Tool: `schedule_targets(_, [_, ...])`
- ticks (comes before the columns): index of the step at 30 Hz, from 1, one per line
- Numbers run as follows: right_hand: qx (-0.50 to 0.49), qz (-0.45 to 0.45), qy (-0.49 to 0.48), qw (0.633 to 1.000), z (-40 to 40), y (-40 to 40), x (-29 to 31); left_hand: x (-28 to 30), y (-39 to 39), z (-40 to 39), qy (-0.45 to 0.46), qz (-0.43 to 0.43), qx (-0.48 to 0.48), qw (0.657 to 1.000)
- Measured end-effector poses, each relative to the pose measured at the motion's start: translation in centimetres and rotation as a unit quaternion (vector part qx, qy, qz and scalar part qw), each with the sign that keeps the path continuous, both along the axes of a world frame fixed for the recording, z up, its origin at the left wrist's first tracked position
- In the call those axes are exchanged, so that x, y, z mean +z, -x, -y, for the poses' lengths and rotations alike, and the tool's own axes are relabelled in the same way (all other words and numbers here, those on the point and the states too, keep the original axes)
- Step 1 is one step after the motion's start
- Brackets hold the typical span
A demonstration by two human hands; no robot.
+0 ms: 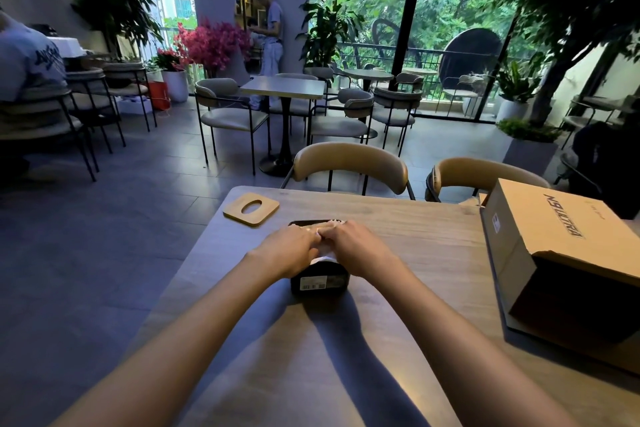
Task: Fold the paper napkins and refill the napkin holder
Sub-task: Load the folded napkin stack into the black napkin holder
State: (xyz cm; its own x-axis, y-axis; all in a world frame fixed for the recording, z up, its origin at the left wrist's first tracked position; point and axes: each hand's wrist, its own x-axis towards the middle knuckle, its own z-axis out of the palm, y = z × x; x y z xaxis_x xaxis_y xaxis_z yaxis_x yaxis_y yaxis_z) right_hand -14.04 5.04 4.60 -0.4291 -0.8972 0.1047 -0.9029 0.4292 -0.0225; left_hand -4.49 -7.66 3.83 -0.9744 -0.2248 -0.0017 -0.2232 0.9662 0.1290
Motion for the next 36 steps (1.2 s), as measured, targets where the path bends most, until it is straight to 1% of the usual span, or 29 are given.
schedule_targets(2, [-0.008,0.014,-0.007,1.000,0.2,0.0,0.0,0.0,0.2,0.1,-0.006,0.000,0.000,1.000])
schedule_targets(5, [-0.028,0.020,-0.055,0.998,0.8,0.1,0.3,0.3,0.7,0.3,-0.021,0.008,-0.007,1.000])
schedule_targets(7, [-0.036,0.044,-0.077,0.995,1.2,0.2,0.6,0.4,0.7,0.6,-0.035,-0.012,-0.014,0.999])
schedule_targets(8, [-0.034,0.059,-0.075,0.995,1.1,0.1,0.9,0.4,0.5,0.9,-0.034,-0.038,-0.018,0.999])
schedule_targets(9, [-0.030,0.081,-0.059,0.994,1.0,0.2,1.1,0.5,0.2,1.3,-0.030,-0.071,-0.022,0.997])
schedule_targets(11, [-0.023,0.121,0.002,0.992,0.1,0.3,1.6,0.5,-0.3,2.2,-0.034,-0.123,-0.027,0.991])
schedule_targets(12, [-0.019,0.131,0.035,0.991,-0.5,0.6,1.8,0.5,-0.6,2.7,-0.035,-0.125,-0.029,0.991])
schedule_targets(13, [-0.017,0.136,0.052,0.989,-0.9,0.9,1.9,0.6,-0.7,3.3,-0.027,-0.107,-0.029,0.993])
schedule_targets(14, [-0.016,0.133,0.051,0.990,-1.3,1.3,2.1,0.5,-0.8,3.8,-0.015,-0.073,-0.030,0.997])
schedule_targets(17, [-0.038,0.109,-0.023,0.993,-1.8,2.2,2.3,0.2,-0.8,4.7,-0.004,0.028,-0.027,0.999])
schedule_targets(19, [-0.043,0.102,-0.049,0.993,-1.8,2.5,2.3,0.0,-0.6,4.9,-0.010,0.051,-0.015,0.999])
schedule_targets(22, [-0.046,0.099,-0.059,0.992,-1.7,2.4,2.5,0.0,-0.2,4.7,0.017,0.046,-0.006,0.999])
schedule_targets(24, [-0.053,0.080,-0.065,0.993,-1.4,1.9,2.7,0.3,0.1,4.3,0.042,0.032,-0.005,0.999])
schedule_targets(28, [-0.064,0.043,-0.066,0.995,-0.5,1.1,2.7,0.8,0.4,3.2,0.058,0.006,0.009,0.998])
schedule_targets(30, [-0.067,0.048,-0.067,0.994,-0.3,0.8,2.7,0.9,0.1,2.9,0.067,-0.012,0.009,0.998])
schedule_targets(34, [-0.070,0.059,-0.074,0.993,-0.8,1.1,3.0,1.4,-1.2,3.4,0.088,-0.083,0.027,0.992])
schedule_targets(36, [-0.073,0.068,-0.071,0.992,-0.9,1.4,3.3,1.6,-1.6,3.5,0.093,-0.086,0.026,0.992])
